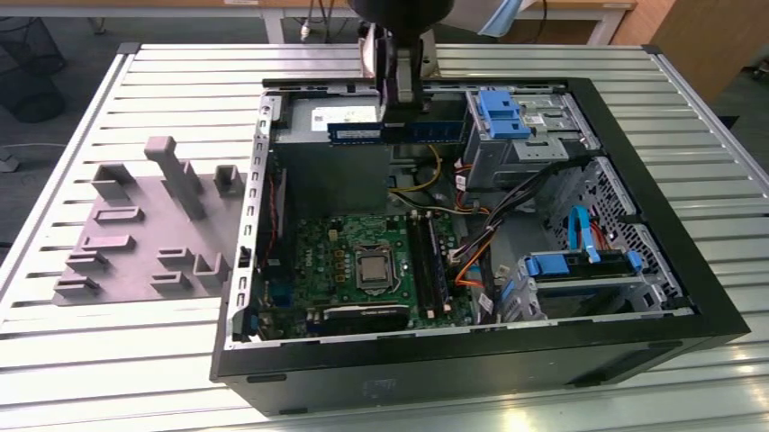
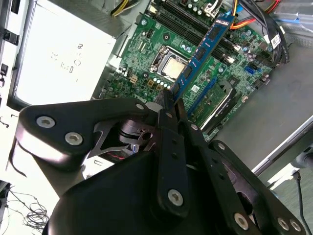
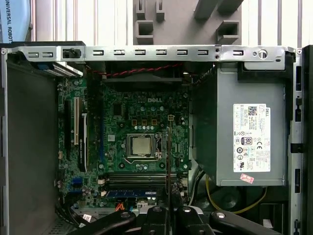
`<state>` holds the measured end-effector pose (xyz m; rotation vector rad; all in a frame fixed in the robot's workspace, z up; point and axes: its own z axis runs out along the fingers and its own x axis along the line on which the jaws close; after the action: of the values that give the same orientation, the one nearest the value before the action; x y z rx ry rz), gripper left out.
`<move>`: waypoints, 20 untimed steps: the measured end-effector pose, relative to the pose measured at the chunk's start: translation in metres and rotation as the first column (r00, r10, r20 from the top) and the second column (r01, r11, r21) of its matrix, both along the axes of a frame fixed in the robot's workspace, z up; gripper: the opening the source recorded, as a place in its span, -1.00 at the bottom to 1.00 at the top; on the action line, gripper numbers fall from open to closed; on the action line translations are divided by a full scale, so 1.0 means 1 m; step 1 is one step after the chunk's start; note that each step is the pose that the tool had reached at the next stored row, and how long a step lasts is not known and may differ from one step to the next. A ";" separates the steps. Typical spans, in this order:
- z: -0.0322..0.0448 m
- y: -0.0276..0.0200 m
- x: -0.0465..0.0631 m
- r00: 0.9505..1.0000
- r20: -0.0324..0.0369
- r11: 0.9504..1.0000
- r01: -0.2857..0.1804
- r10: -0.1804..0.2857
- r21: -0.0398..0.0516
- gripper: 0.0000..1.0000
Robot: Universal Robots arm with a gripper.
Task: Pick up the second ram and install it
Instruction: 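Pick up the second ram and move it above second insertion slot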
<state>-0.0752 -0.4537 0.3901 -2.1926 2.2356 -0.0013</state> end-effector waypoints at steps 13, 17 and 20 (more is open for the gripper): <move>0.0000 0.0000 0.017 1.000 0.000 1.000 0.000 0.000 0.000 -0.73; 0.0000 0.0000 0.014 1.000 0.000 1.000 0.000 0.000 0.000 -0.73; 0.0000 0.0000 0.012 1.000 0.000 1.000 0.000 0.000 0.000 -0.73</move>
<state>-0.0628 -0.4537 0.3902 -2.1926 2.2356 -0.0013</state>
